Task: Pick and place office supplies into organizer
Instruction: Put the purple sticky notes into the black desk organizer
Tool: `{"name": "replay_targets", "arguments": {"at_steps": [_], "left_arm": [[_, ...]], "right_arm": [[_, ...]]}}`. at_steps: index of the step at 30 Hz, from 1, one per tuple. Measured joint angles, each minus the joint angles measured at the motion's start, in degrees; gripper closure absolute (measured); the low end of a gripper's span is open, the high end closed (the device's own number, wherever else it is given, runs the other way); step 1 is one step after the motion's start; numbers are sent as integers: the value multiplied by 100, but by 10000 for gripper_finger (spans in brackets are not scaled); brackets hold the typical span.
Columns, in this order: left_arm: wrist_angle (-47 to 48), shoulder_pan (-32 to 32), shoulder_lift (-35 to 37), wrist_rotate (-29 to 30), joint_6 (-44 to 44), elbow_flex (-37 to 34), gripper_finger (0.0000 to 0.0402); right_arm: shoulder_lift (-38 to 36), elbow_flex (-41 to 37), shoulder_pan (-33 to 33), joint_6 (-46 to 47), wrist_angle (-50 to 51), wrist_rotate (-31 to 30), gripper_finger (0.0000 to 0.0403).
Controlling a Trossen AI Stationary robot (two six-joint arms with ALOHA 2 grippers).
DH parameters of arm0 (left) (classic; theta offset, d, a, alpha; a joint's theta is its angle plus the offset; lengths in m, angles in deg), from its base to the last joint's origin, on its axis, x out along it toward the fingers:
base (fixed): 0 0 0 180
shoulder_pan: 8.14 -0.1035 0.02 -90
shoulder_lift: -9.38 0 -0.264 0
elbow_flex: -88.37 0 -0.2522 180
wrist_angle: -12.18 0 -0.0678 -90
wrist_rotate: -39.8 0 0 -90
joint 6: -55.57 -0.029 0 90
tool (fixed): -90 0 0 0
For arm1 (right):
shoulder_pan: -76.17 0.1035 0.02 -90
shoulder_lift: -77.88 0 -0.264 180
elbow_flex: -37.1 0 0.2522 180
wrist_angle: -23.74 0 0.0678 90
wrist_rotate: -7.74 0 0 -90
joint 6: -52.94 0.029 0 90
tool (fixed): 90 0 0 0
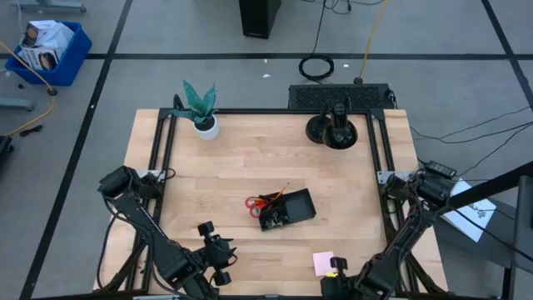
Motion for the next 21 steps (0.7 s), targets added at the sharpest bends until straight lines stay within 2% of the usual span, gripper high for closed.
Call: {"name": "replay_targets", "arguments": {"at_steps": [5, 12, 21], "left_arm": [[0, 2, 1, -2, 0, 0, 275], [0, 1, 2, -4, 0, 0, 275], [0, 0, 1, -4, -1, 0, 275]], "right_arm": [[0, 0, -46, -81, 11, 289, 281], [0, 0, -48, 31, 519, 286, 239], [0, 0, -48, 3, 693, 295, 232]]}}
